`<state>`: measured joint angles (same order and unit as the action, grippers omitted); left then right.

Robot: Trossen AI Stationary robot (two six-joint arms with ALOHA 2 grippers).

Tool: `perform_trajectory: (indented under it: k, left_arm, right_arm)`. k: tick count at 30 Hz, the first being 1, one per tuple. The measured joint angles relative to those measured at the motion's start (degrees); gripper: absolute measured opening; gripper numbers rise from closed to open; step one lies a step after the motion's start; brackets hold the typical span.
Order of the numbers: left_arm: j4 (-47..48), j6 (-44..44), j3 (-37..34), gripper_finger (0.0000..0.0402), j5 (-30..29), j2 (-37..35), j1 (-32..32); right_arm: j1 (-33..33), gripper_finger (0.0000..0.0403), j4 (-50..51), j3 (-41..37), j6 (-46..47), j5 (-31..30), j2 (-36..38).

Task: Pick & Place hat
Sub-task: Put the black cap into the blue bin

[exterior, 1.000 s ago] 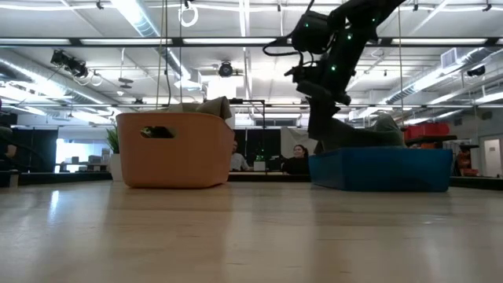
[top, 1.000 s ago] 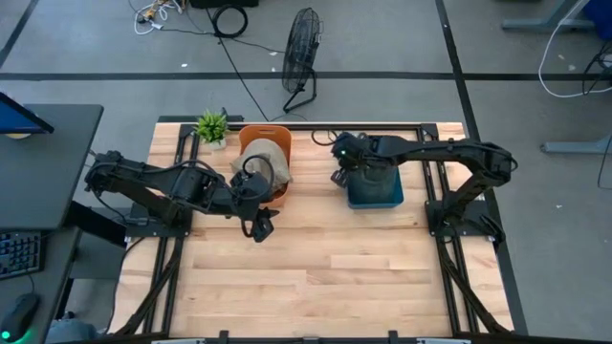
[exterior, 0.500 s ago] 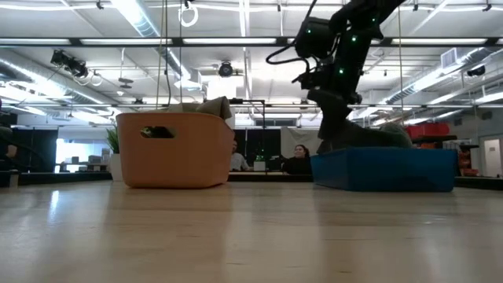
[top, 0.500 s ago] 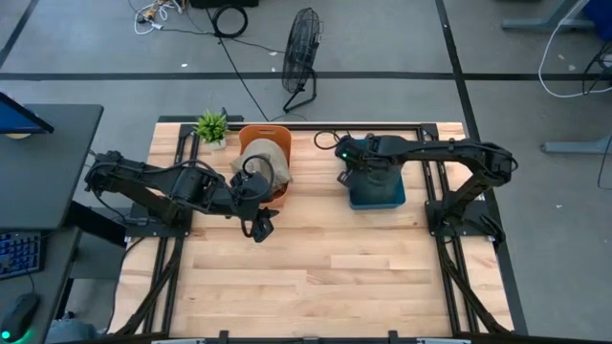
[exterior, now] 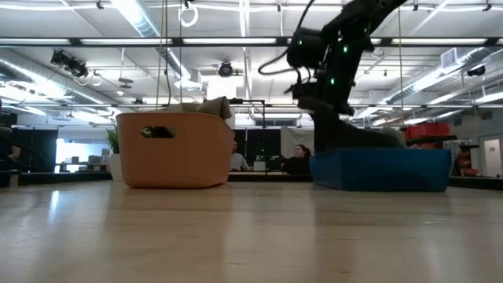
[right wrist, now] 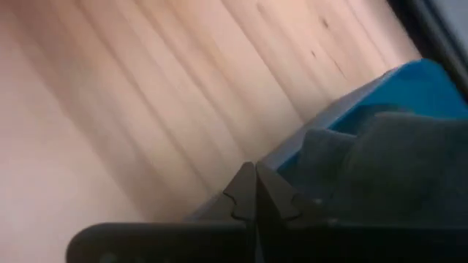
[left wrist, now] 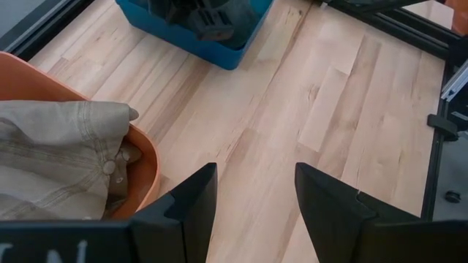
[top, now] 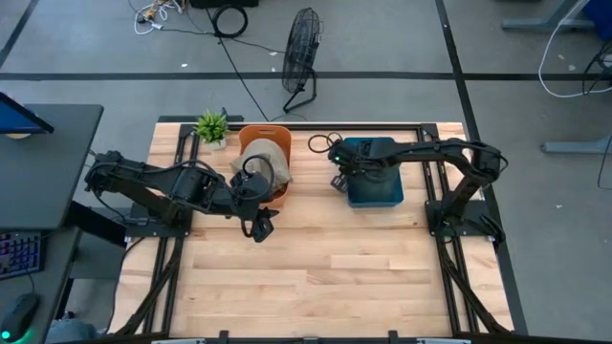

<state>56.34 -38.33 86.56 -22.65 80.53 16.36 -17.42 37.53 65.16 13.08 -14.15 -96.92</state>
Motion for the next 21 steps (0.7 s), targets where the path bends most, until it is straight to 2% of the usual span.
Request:
perform_trajectory:
  k: [8, 13, 18, 21]
  left_arm:
    - [0.1, 0.0, 0.0, 0.0188, 0.0, 0.0, 0.0]
    - [0.1, 0.0, 0.0, 0.0188, 0.0, 0.0, 0.0]
    - [0.0, 0.0, 0.0, 0.0188, 0.0, 0.0, 0.0]
    - [0.0, 0.0, 0.0, 0.0188, 0.0, 0.1, 0.0]
  right_arm:
    - [0.3, 0.0000, 12.3, 4.9, -0.3, 0.0, 6.7]
    - [0.0, 0.0000, 22.4, 7.0, 1.2, -6.5, 12.3]
    - [-2.8, 0.0000, 32.8, 5.0, 8.8, -12.5, 16.9]
    - [-5.3, 0.0000, 31.5, 0.6, 11.7, -12.0, 18.9]
